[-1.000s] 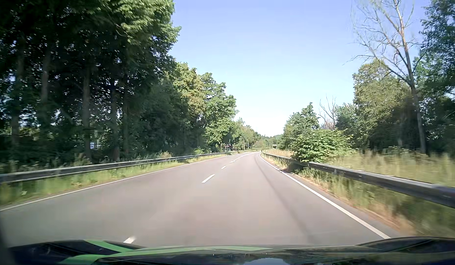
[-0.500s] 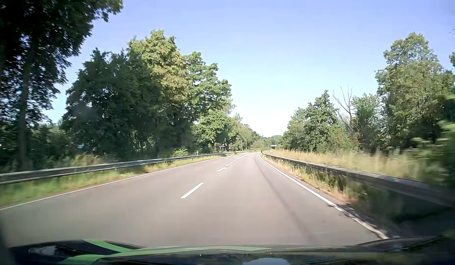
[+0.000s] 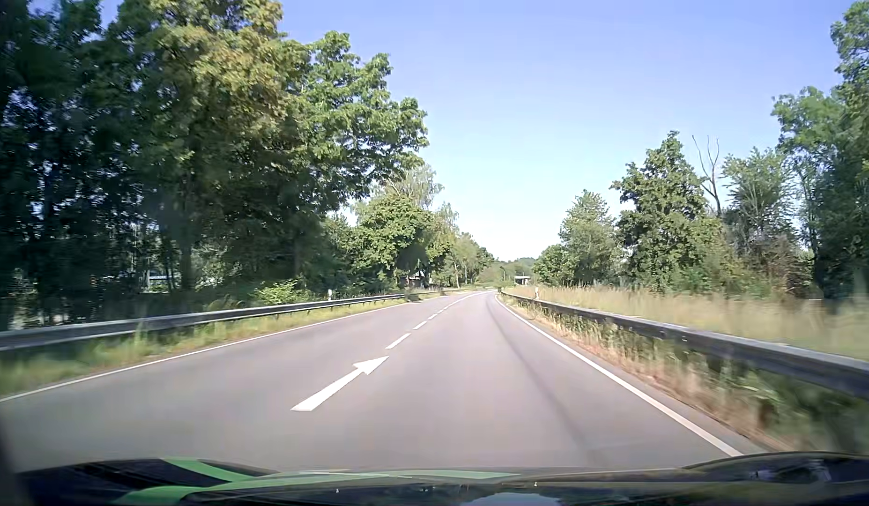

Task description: Follow the waypoints while adhering to traffic rules and regulations

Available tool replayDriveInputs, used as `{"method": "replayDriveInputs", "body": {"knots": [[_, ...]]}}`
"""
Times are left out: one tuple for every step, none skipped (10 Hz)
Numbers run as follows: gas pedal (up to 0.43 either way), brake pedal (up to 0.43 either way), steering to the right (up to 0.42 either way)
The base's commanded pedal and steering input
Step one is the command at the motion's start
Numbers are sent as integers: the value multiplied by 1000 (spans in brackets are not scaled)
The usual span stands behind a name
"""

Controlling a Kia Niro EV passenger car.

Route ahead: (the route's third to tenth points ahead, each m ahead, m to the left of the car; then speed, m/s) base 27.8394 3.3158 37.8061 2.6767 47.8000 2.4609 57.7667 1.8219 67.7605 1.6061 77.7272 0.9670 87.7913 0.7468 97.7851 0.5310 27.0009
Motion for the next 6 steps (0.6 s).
{"method": "replayDriveInputs", "body": {"knots": [[220, 0, 3], [220, 0, 3], [220, 0, 3], [228, 0, 3], [228, 0, 2], [228, 0, 2]]}}
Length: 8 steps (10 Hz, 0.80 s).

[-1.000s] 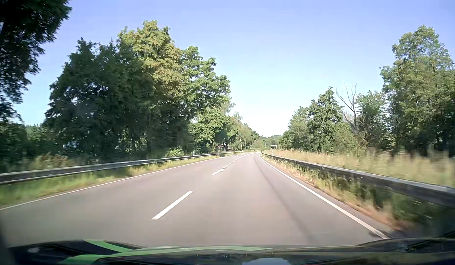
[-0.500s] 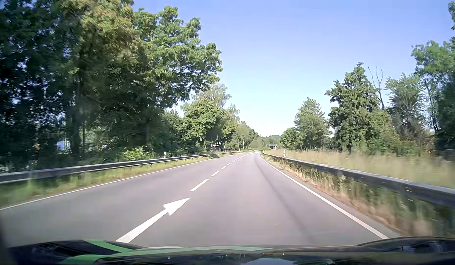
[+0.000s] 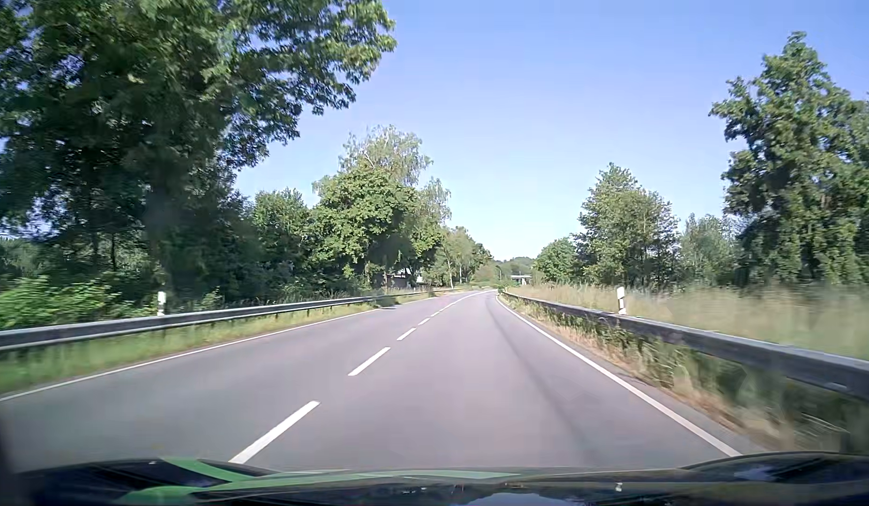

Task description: Follow the waypoints while adhering to traffic rules and regulations

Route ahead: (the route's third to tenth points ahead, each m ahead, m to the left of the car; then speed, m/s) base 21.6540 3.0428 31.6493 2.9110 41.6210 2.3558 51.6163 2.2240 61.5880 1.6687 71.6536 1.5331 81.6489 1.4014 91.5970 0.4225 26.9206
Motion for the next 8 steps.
{"method": "replayDriveInputs", "body": {"knots": [[228, 0, 3], [220, 0, 3], [220, 0, 2], [220, 0, 2], [220, 0, 2], [228, 0, 2], [228, 0, 3], [228, 0, 3]]}}
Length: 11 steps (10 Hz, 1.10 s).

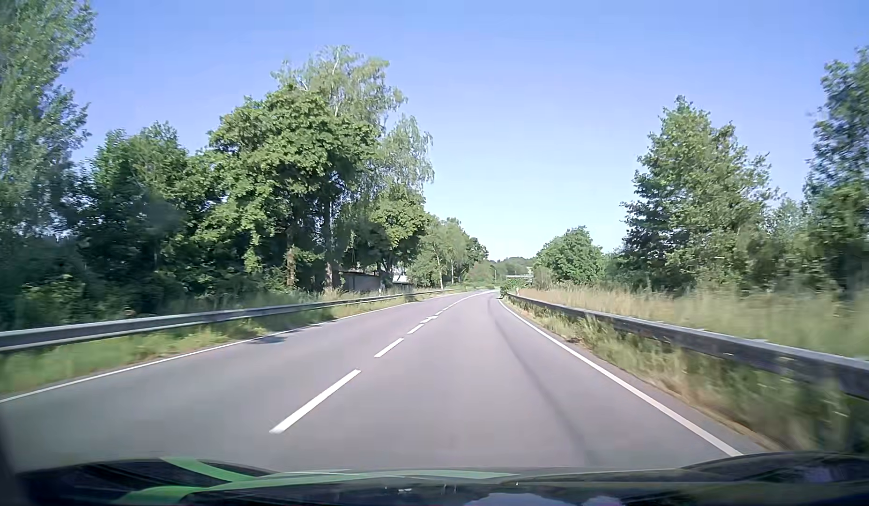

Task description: Follow the waypoints while adhering to traffic rules and regulations

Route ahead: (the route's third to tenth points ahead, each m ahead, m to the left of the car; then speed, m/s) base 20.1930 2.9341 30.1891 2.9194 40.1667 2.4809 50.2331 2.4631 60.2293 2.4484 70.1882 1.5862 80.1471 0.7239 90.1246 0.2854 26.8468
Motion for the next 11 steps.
{"method": "replayDriveInputs", "body": {"knots": [[228, 0, 3], [228, 0, 3], [228, 0, 3], [228, 0, 3], [228, 0, 3], [228, 0, 3], [248, 0, 2], [260, 0, 3], [268, 0, 2], [280, 0, 2], [280, 0, 3]]}}
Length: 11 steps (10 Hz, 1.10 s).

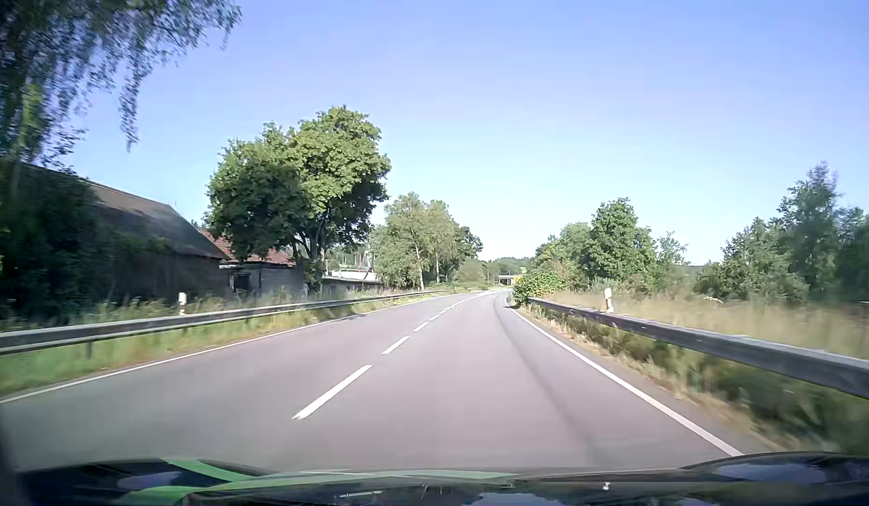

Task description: Follow the waypoints while adhering to traffic rules and regulations

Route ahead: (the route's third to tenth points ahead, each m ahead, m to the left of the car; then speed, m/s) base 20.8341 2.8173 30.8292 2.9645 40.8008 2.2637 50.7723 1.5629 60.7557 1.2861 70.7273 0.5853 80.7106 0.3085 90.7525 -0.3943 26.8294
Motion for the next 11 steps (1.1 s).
{"method": "replayDriveInputs", "body": {"knots": [[280, 0, 3], [287, 0, 4], [287, 0, 6], [287, 0, 6], [299, 0, 6], [299, 0, 6], [299, 0, 6], [299, 0, 6], [299, 0, 6], [299, 0, 6], [299, 0, 6]]}}
